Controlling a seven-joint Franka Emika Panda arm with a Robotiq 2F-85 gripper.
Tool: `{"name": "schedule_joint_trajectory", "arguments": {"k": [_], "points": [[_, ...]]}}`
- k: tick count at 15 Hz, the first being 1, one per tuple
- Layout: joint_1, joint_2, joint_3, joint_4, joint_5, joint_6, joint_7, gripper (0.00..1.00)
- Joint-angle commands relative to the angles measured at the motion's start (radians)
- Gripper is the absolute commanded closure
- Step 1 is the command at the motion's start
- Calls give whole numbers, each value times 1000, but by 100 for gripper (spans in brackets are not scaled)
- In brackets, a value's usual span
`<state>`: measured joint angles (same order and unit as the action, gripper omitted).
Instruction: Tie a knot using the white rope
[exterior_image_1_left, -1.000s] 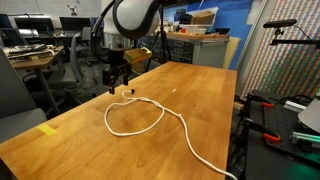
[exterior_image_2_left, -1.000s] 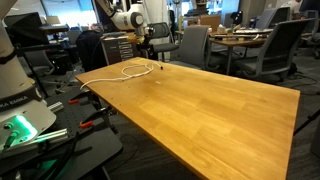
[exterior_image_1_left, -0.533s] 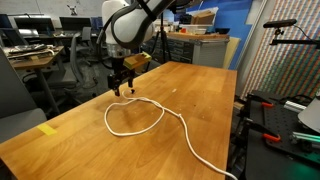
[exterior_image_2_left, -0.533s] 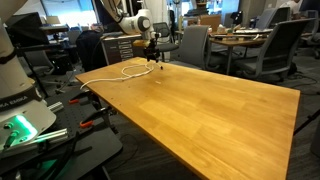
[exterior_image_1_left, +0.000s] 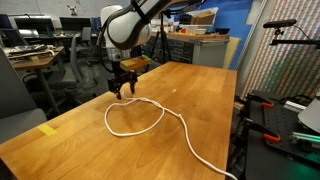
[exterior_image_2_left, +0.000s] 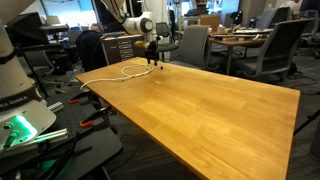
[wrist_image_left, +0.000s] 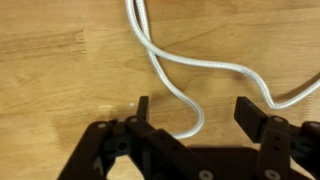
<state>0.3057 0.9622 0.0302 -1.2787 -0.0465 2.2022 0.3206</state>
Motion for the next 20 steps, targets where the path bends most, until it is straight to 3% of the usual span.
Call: {"name": "schedule_joint_trajectory", "arguments": {"k": [1, 6, 9, 12, 20], "points": [[4, 60, -4, 93, 27, -12, 62, 42], [19, 89, -26, 122, 13, 29, 138, 80], [31, 26, -48, 70, -5, 94, 157, 100], [39, -110, -106, -52, -42, 243, 190, 99], [-27, -440, -180, -380, 33, 555, 362, 96]]}}
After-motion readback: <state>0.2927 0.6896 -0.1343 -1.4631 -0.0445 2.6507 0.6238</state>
